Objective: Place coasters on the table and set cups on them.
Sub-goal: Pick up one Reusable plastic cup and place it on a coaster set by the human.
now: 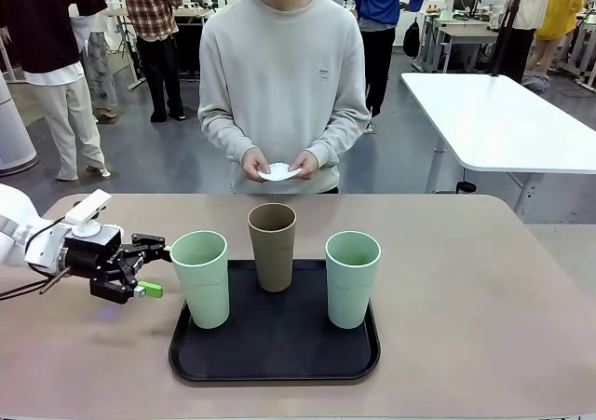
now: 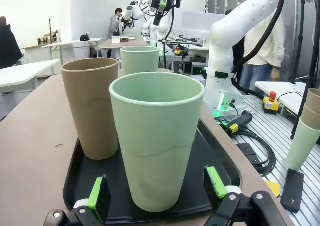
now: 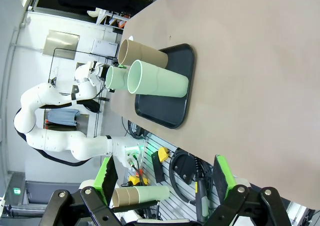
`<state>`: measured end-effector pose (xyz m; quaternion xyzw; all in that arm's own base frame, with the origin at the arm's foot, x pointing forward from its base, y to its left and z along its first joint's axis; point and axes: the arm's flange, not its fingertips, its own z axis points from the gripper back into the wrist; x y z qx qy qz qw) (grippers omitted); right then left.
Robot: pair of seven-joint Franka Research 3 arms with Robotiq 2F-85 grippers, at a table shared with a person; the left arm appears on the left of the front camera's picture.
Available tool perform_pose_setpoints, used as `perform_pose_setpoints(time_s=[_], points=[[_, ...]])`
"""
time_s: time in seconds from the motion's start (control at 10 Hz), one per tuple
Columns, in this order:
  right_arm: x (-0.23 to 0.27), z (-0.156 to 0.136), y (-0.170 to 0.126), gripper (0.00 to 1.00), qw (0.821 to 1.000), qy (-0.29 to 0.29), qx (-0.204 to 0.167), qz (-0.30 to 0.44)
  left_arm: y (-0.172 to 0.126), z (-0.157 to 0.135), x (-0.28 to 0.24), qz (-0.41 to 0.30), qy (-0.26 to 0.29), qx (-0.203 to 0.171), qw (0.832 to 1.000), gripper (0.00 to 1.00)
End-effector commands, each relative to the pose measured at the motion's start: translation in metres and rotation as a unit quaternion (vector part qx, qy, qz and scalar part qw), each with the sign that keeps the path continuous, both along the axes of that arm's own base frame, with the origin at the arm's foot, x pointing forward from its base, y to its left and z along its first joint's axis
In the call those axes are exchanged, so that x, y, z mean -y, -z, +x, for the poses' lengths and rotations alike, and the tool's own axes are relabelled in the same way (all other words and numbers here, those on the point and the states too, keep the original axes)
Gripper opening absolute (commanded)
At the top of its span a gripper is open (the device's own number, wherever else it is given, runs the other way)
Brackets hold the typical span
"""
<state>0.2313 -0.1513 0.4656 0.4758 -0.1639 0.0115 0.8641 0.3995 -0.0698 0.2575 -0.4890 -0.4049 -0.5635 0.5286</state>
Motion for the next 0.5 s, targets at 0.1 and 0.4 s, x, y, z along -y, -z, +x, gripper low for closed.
perform_pose_setpoints(time_s=[0.1, 0.4], points=[[0.001, 0.0, 0.001, 1.0, 1.0, -0.001, 0.001, 0.003, 0.002, -0.001, 0.009, -0.005, 0.018, 0.008, 1.0, 1.0], [0.001, 0.0, 0.001, 1.0, 1.0, -0.001, 0.001, 0.003, 0.006, 0.009, 0.008, -0.036, 0.039, 0.014, 0.998, 1.0]])
